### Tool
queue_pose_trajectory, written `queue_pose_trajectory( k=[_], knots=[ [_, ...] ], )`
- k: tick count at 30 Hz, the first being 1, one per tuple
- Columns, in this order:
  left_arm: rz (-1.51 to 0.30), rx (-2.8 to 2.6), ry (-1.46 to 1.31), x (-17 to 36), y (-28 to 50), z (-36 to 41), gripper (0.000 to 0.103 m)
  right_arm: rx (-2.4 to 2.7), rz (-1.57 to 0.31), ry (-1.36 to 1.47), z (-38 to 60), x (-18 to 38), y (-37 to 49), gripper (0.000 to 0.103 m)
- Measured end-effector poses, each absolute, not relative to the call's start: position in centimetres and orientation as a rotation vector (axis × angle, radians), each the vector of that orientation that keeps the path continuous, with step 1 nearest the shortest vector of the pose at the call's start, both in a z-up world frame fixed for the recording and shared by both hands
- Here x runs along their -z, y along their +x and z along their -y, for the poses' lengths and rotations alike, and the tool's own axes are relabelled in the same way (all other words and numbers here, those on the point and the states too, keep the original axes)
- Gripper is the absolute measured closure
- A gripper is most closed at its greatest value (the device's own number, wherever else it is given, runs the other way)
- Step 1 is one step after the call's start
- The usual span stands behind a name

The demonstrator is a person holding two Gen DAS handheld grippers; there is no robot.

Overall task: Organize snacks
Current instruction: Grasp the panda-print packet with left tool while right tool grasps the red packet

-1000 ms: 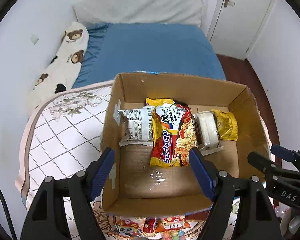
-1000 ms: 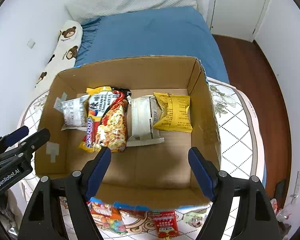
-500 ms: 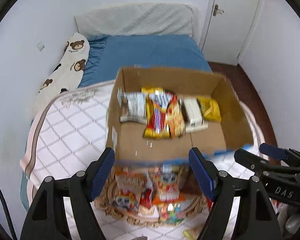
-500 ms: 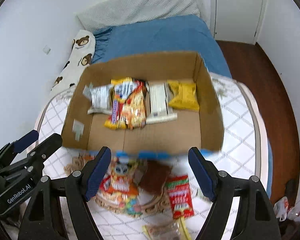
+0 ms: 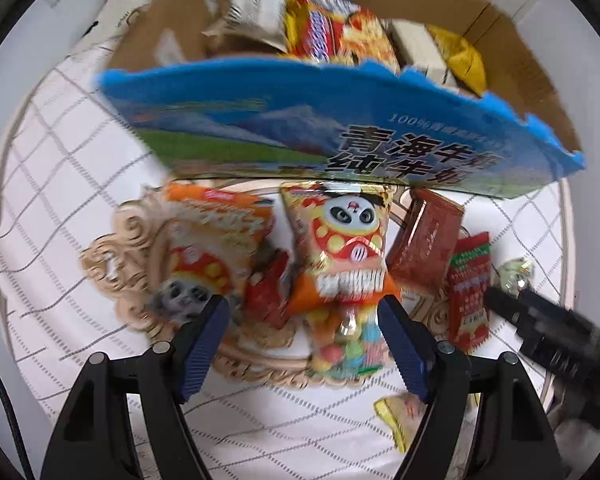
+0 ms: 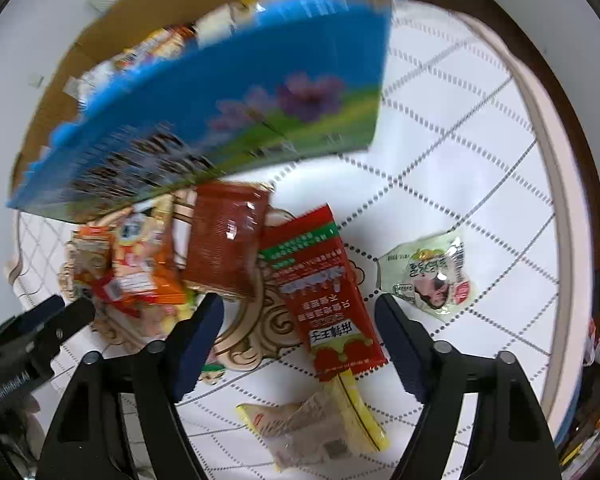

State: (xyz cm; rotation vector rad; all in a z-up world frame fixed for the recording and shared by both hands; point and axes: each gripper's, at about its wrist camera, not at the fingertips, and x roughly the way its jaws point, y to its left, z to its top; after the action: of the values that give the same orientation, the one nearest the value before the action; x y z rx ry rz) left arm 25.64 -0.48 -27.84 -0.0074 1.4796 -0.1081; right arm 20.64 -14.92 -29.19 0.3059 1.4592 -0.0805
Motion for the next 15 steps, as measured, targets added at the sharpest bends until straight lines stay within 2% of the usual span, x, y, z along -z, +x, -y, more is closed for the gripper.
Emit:
queue_pose_trajectory(
  k=[7,10,13,15],
  knots=[
    [-1.542,0.107,0.013,31.6,28.5,3.3,0.029,0.098,-1.52,0.269,15.1,32.9,20.7,0.027],
    [-1.538,0.116,0.039,32.4,28.8,4.0,0.05,0.109,-1.552,0.258,15.3,34.5,20.9,0.027],
    [-1.501,0.124,0.087,32.2,27.8,4.5,0.057,0.106,-1.553,0.239,15.5,35.2,20.6,0.035],
    [-1.488,0.126,0.108,31.8,26.6,4.7,0.058,0.093,-1.552,0.219,15.3,35.1,20.2,0.043]
  ],
)
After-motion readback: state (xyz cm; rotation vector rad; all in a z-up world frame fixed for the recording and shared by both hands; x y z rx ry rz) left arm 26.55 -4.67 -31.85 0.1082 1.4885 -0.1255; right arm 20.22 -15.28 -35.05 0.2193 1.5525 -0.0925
